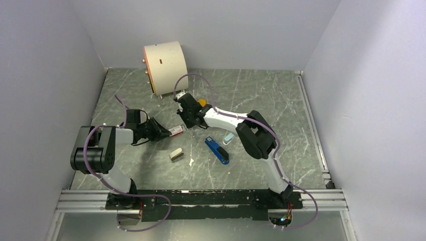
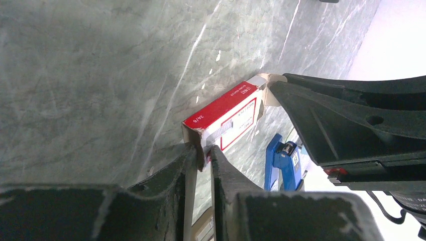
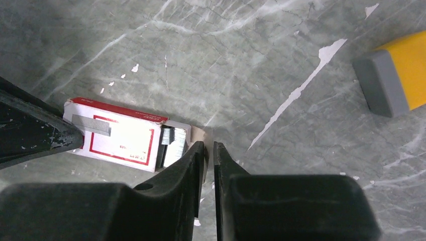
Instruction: Load the staples into the stapler
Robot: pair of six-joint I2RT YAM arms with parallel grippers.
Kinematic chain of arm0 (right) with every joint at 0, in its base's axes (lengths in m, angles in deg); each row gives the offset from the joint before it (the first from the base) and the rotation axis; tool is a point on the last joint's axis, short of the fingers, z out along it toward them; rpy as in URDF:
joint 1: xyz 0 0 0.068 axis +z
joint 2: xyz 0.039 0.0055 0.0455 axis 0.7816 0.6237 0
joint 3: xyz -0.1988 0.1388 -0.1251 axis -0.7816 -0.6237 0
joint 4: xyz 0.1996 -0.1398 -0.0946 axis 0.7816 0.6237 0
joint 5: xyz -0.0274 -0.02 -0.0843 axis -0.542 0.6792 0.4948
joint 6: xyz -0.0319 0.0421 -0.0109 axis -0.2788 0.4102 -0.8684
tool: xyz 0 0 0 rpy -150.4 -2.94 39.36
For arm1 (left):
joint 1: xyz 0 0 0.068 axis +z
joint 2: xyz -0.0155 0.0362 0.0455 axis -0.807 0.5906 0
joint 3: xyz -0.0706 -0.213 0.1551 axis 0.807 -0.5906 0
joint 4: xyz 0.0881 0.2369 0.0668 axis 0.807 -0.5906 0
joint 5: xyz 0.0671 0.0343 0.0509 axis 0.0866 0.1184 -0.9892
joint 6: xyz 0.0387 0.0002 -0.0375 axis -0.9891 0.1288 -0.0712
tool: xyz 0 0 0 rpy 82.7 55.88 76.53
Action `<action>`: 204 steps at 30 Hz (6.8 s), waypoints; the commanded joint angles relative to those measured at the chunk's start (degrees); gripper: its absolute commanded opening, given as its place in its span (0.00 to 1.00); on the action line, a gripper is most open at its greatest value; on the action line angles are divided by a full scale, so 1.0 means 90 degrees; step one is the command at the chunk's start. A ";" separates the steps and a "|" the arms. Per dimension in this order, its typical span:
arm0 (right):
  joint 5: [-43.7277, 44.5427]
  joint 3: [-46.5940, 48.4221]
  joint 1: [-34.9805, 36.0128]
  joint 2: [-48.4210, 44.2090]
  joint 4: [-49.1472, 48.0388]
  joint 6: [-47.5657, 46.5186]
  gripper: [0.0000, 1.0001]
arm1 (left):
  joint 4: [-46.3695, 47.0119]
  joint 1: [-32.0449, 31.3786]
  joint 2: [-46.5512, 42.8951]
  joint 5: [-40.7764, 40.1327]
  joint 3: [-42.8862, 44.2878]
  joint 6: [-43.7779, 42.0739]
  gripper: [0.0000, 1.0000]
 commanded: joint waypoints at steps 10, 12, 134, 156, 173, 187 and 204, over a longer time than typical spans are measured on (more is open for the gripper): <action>-0.0261 0.0154 -0.0124 0.0055 0.0149 0.0147 0.00 | 0.0141 -0.0009 0.0027 0.0070 0.0071 -0.0045 0.05; -0.0194 0.0123 -0.0189 0.0039 0.0120 0.0132 0.00 | 0.0088 -0.0009 -0.0010 -0.0036 0.0071 -0.0085 0.05; -0.0437 -0.4278 -0.2170 -0.4965 -0.0007 0.3846 0.10 | 0.1084 -0.3434 -0.0673 -0.1160 0.1364 0.0999 0.73; -0.2557 -0.4996 -0.2768 -0.5928 -0.1064 0.4825 0.09 | 0.1811 -0.4106 0.0234 -0.1041 0.2075 0.1085 0.40; -0.2657 -0.4974 -0.2782 -0.5963 -0.1226 0.4903 0.07 | 0.1390 -0.4313 0.0095 -0.1226 0.2107 0.0436 0.11; -0.1693 -0.3706 -0.3271 -0.5644 0.0465 0.3841 0.13 | 0.0235 -0.4474 -0.0227 -0.1591 0.2294 -0.1997 0.05; -0.3084 -0.3865 -0.3953 -0.5541 -0.0155 0.3467 0.33 | 0.0579 -0.4583 -0.1010 -0.0997 0.1868 -0.3572 0.05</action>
